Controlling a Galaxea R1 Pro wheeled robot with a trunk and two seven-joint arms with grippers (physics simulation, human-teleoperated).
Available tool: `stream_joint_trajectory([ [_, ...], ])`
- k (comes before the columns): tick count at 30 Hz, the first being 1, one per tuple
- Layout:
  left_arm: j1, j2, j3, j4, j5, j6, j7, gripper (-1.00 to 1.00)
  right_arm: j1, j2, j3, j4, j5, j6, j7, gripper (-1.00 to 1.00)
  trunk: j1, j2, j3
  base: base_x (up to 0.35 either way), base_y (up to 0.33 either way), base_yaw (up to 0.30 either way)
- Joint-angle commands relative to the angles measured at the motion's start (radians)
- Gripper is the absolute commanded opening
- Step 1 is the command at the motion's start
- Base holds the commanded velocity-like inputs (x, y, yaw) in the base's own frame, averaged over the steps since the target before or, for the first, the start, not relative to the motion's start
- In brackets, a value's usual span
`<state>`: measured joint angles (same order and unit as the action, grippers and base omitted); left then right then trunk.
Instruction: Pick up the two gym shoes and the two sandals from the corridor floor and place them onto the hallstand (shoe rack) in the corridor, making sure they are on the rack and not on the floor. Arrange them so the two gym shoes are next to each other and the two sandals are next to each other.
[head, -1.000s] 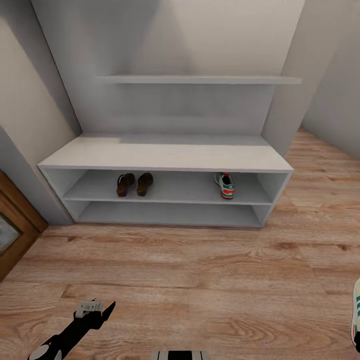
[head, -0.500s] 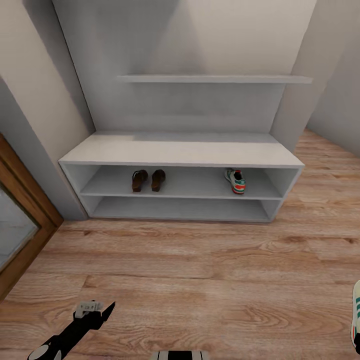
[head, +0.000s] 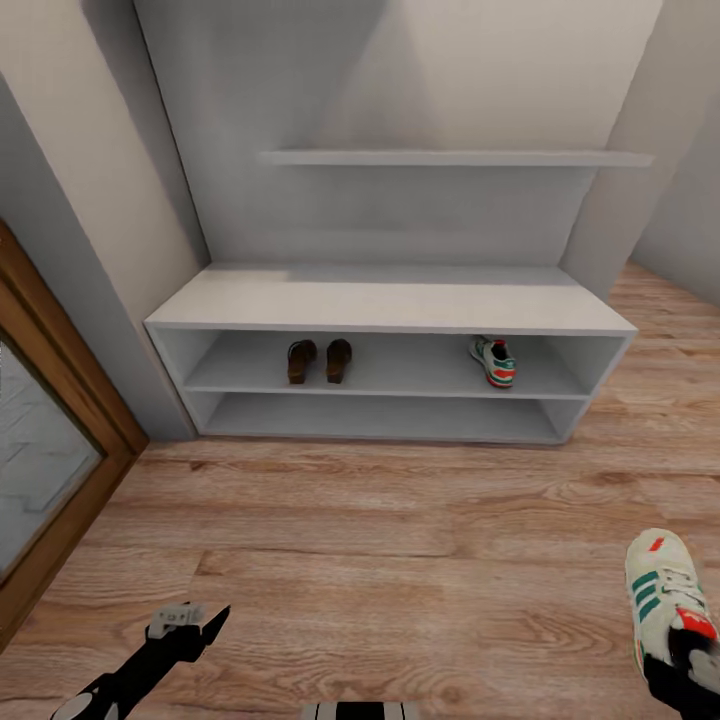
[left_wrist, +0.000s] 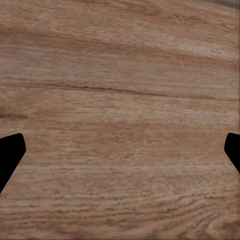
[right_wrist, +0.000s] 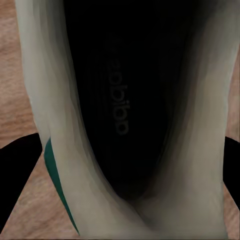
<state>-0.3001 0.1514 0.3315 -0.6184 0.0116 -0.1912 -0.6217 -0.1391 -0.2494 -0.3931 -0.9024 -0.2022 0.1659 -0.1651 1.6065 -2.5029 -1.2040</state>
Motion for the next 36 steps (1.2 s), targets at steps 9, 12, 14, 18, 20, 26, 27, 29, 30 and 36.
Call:
stream_joint_trajectory([
  [9, 0.017, 0.036, 0.035, 0.004, -0.001, -0.026, -0.193, 1.0, -0.037, 0.092, 0.388, -0.087, -0.001, 0.087, -0.012, -1.0, 0.0, 0.0, -0.001, 0.0, 0.019, 0.0],
  [12, 0.043, 0.057, 0.048, -0.002, 0.0, -0.069, -0.296, 1.0, -0.126, 0.168, 0.422, -0.102, 0.003, 0.231, -0.014, -1.0, 0.0, 0.0, -0.001, 0.0, 0.003, 0.0],
  [14, 0.078, 0.064, 0.085, -0.005, -0.001, -0.113, -0.4, 1.0, -0.263, 0.253, 0.437, -0.102, 0.008, 0.4, -0.021, -1.0, 0.0, 0.0, -0.001, 0.0, 0.0, 0.0],
  [18, 0.109, 0.067, 0.164, -0.004, 0.0, -0.13, -0.458, 1.0, -0.393, 0.344, 0.442, -0.1, 0.008, 0.473, -0.118, -1.0, 0.0, 0.0, -0.001, 0.0, 0.0, 0.0],
  [20, 0.129, 0.068, 0.213, -0.007, -0.001, -0.134, -0.511, 1.0, -0.476, 0.403, 0.45, -0.092, 0.008, 0.488, -0.217, -1.0, 0.0, 0.0, -0.001, 0.0, 0.0, 0.0],
  [26, 0.142, 0.069, 0.257, -0.01, -0.004, -0.139, -0.581, 1.0, -0.601, 0.424, 0.463, 0.021, 0.006, 0.494, -0.28, -1.0, 0.0, 0.0, -0.001, 0.0, 0.0, 0.0],
  [27, 0.143, 0.069, 0.261, -0.01, -0.006, -0.144, -0.595, 1.0, -0.612, 0.424, 0.463, 0.038, 0.006, 0.494, -0.282, -1.0, 0.0, 0.0, -0.001, 0.0, 0.0, 0.0],
  [29, 0.144, 0.069, 0.264, -0.01, -0.01, -0.152, -0.612, 1.0, -0.636, 0.424, 0.464, 0.082, 0.006, 0.493, -0.288, -1.0, 0.0, 0.0, -0.001, 0.0, 0.0, 0.0],
  [30, 0.144, 0.069, 0.264, -0.01, -0.012, -0.155, -0.617, 1.0, -0.641, 0.424, 0.464, 0.091, 0.006, 0.493, -0.29, -1.0, 0.0, 0.0, -0.001, 0.0, 0.0, 0.0],
  [36, 0.145, 0.068, 0.26, -0.011, -0.024, -0.161, -0.65, 1.0, -0.66, 0.424, 0.464, 0.123, 0.005, 0.491, -0.372, -1.0, 0.0, 0.0, -0.001, 0.0, 0.0, 0.0],
])
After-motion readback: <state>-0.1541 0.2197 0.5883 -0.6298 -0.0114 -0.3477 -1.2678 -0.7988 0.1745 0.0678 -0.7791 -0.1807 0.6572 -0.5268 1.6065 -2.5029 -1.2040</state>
